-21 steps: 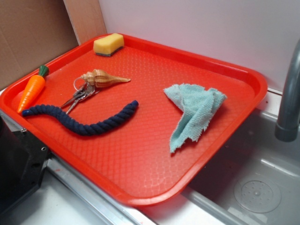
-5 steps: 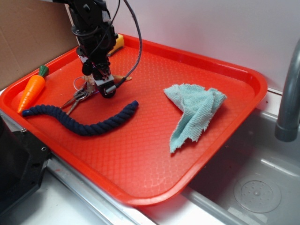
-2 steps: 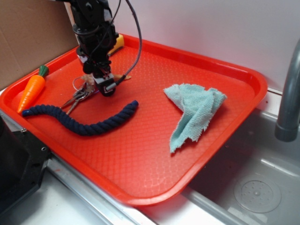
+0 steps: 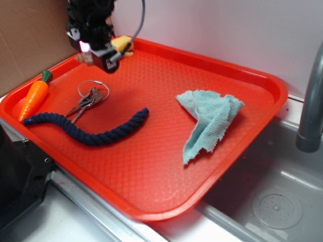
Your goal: Grab the shell.
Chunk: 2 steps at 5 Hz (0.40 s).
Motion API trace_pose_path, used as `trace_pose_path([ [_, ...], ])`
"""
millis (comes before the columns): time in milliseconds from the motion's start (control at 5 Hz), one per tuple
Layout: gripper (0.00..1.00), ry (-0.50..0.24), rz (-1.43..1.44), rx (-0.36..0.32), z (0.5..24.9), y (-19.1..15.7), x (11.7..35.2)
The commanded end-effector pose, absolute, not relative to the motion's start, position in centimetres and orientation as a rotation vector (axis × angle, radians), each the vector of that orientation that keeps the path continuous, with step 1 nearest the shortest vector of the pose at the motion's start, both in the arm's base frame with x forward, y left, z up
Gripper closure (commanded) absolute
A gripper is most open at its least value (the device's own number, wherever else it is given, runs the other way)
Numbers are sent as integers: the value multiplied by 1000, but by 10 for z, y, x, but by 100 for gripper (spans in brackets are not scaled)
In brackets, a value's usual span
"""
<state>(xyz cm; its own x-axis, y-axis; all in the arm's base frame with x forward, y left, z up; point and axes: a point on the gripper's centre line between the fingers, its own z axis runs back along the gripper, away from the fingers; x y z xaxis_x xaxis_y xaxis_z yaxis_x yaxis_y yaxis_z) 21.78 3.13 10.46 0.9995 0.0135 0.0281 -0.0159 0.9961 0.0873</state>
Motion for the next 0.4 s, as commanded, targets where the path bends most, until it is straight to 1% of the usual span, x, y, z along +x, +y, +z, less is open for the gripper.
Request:
trace_pose_path([
  [0, 100, -52, 171, 31, 164, 3, 210],
  [200, 100, -72, 198, 22, 172, -4, 205],
])
